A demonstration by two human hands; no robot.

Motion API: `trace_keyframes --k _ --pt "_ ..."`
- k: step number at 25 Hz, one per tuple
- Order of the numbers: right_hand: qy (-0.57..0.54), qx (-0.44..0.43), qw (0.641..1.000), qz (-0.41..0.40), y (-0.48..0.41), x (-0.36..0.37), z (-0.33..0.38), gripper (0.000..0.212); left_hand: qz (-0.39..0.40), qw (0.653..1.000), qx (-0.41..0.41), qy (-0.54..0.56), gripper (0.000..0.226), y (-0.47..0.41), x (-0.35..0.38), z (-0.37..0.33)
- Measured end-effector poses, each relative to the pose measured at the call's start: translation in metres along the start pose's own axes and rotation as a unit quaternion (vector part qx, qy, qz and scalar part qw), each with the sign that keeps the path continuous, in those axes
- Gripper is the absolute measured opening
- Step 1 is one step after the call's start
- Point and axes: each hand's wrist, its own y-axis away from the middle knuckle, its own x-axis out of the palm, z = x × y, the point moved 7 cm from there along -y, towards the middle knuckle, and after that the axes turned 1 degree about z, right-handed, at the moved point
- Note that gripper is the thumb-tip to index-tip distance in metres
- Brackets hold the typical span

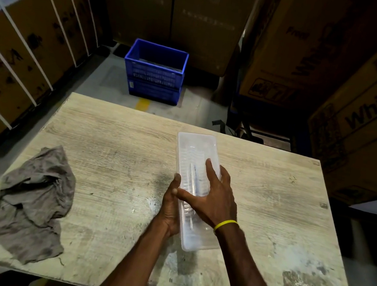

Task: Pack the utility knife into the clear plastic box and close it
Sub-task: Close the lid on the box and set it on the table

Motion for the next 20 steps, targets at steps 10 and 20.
trace_keyframes --k 10,20 --pt "-0.551 0.204 0.809 0.031 -0.053 -0.012 -0.036 0.054 0.042 0.996 -0.073 -0.021 0.067 0.029 -0.023 0.005" --pt "-0.498 0.226 0.836 -0.051 -0.060 -0.002 -0.039 0.038 -0.017 0.996 -0.083 -0.030 0.085 0.044 -0.029 0.016"
